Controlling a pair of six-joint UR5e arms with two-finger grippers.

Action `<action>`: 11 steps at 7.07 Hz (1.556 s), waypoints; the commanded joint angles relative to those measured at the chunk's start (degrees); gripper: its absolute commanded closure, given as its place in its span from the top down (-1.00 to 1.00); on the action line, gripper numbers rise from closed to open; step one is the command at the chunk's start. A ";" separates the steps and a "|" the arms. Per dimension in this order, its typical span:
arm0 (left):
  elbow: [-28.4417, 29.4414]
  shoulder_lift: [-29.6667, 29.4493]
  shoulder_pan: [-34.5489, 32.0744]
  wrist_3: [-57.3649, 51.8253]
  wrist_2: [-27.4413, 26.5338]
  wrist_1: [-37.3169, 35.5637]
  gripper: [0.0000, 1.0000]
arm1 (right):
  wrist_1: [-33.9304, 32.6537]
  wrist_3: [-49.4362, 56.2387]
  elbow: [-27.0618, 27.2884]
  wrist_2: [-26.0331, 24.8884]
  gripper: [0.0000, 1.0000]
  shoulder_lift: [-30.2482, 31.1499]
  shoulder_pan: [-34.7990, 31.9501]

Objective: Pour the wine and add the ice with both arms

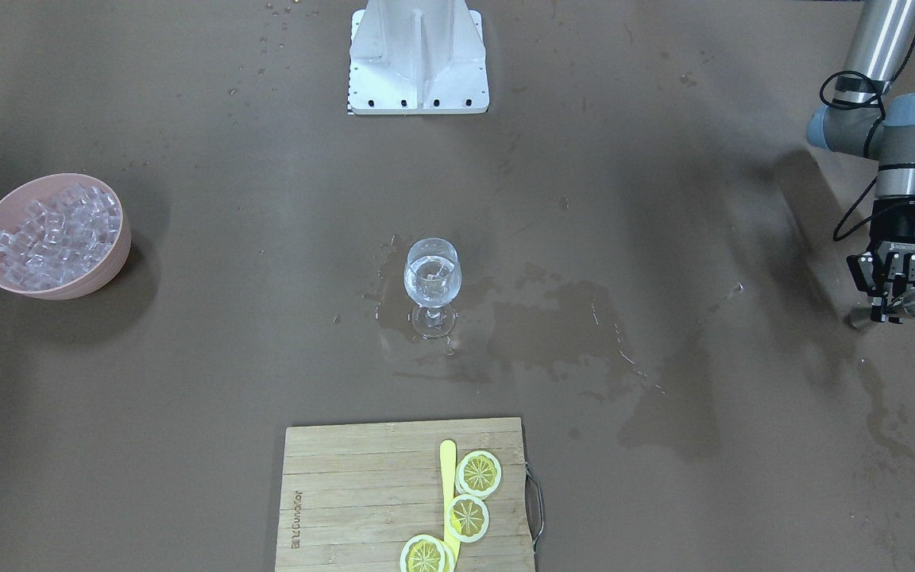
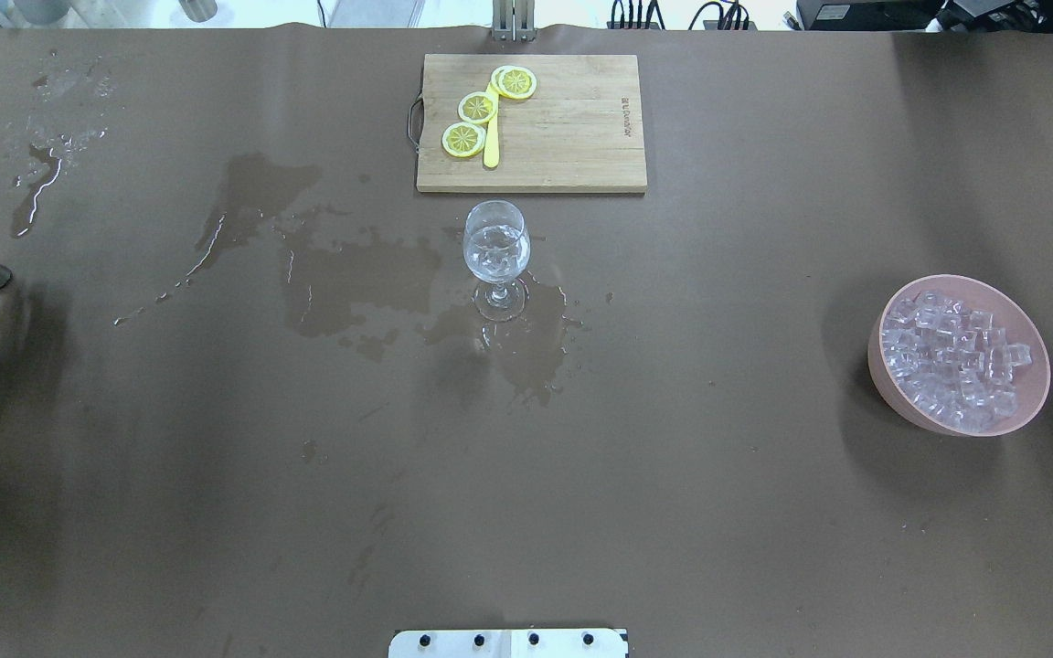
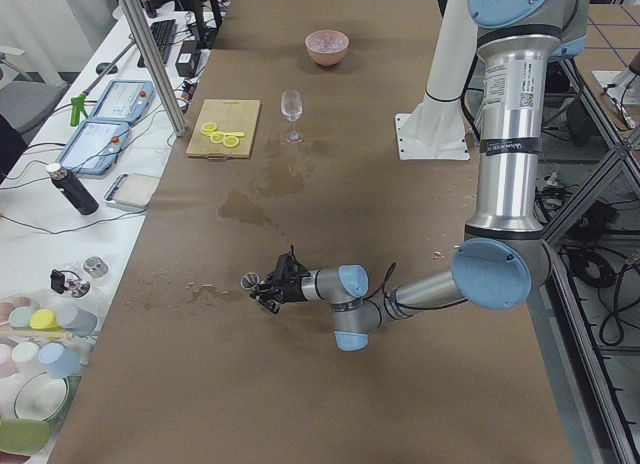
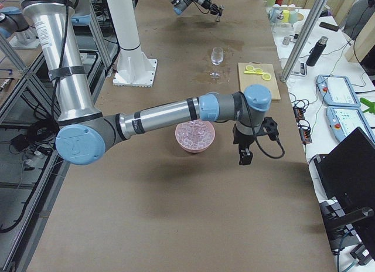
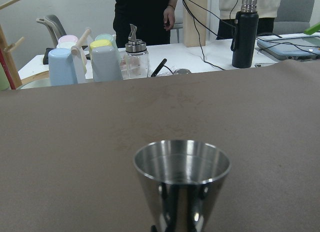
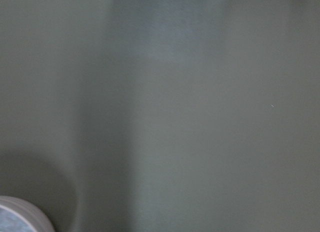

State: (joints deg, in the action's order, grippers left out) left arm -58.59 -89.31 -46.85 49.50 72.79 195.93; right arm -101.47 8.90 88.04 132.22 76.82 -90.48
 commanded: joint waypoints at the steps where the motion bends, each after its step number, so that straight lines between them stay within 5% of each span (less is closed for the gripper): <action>1: -0.12 0.01 0.00 -0.02 -0.02 0.07 0.14 | 0.13 5.15 -9.53 0.14 1.00 0.78 -4.96; 3: -0.47 0.36 0.00 -0.37 0.59 0.07 0.53 | 0.22 4.73 -9.02 -0.12 1.00 1.40 -5.59; 4: -1.00 0.89 0.00 -0.54 0.86 -0.11 0.94 | 0.13 4.38 -9.03 -0.04 1.00 0.53 -6.11; 8: -9.87 13.18 -0.69 -0.37 12.07 -0.37 0.95 | -0.22 0.09 -7.80 0.67 1.00 -0.09 -6.29; 9: -12.32 15.20 -2.53 0.15 16.89 -1.68 0.95 | -0.31 -0.19 -7.88 0.67 1.00 -0.01 -6.29; 11: -23.27 15.58 -20.28 -0.19 39.32 -19.08 0.95 | -0.39 -1.77 -7.36 0.75 1.00 0.17 -6.38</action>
State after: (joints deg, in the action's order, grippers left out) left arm -75.61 -73.90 -56.81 49.47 99.32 186.84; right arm -101.82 8.25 80.31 132.91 76.86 -96.80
